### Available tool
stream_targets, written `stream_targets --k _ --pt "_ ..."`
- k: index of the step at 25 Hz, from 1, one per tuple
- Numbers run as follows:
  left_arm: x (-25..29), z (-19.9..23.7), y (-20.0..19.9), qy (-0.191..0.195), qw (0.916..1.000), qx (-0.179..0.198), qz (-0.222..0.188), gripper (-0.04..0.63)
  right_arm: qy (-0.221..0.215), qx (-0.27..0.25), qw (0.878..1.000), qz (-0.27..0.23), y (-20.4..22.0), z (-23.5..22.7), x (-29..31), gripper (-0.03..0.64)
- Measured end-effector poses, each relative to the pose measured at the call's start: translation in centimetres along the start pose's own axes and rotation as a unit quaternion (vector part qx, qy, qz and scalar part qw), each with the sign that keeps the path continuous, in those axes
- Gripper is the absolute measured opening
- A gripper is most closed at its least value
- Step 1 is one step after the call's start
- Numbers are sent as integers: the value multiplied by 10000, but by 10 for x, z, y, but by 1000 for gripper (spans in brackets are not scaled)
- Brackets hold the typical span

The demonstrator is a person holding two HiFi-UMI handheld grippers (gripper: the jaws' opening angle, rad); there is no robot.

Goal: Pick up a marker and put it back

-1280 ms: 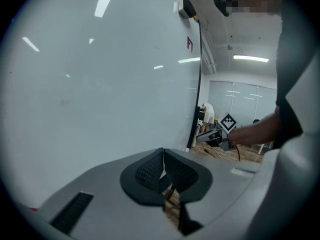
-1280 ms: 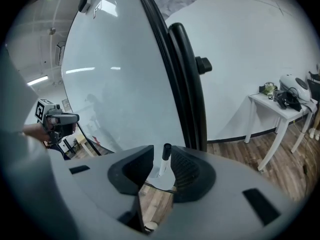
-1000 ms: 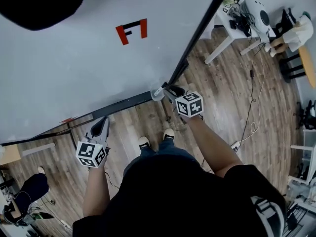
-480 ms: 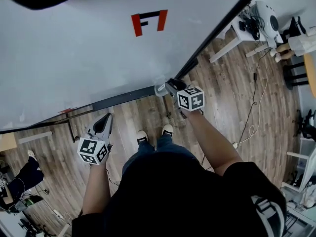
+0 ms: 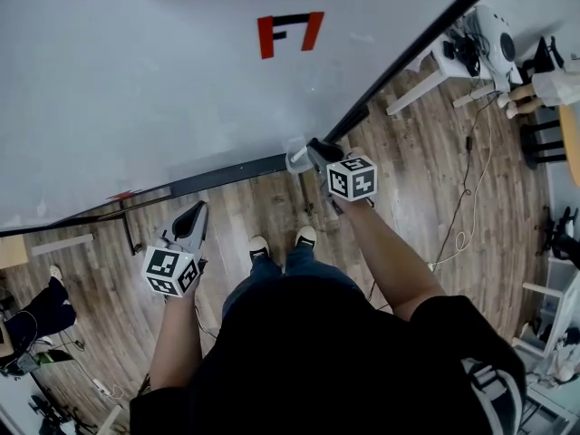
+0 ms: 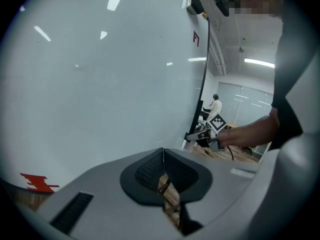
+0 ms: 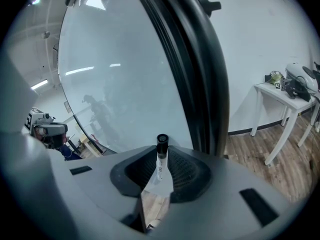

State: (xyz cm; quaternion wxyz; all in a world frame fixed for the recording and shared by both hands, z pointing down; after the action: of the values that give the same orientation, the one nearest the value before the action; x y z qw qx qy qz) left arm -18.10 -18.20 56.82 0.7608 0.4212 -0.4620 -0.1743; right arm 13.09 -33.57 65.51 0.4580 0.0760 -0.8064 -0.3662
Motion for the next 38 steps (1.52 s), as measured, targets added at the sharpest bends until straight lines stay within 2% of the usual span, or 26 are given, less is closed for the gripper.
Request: stream_targets --k 17,24,38 --pt "-6 -2 -4 19 10000 63 -51 14 164 -248 9993 -247 -6 8 -17 58" --pt "-8 -6 -14 43 9997 174 -157 14 173 -530 9974 -463 -19 21 -41 58" --pt "-4 -16 -51 245 9973 530 -435 14 212 -738 9920 -1003 -47 46 -105 58"
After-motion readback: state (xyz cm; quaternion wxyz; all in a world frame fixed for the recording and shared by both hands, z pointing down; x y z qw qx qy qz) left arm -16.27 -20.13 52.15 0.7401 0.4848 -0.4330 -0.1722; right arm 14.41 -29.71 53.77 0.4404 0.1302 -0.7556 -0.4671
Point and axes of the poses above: the fingertips, and each gripper's own axes: x forward along the fingers, z to its left, y out of its underside, the point moved 6 cm from there along -x, backward along the fingers, and after that the axes turned 9 degrees about z, right-handed, at the moved point
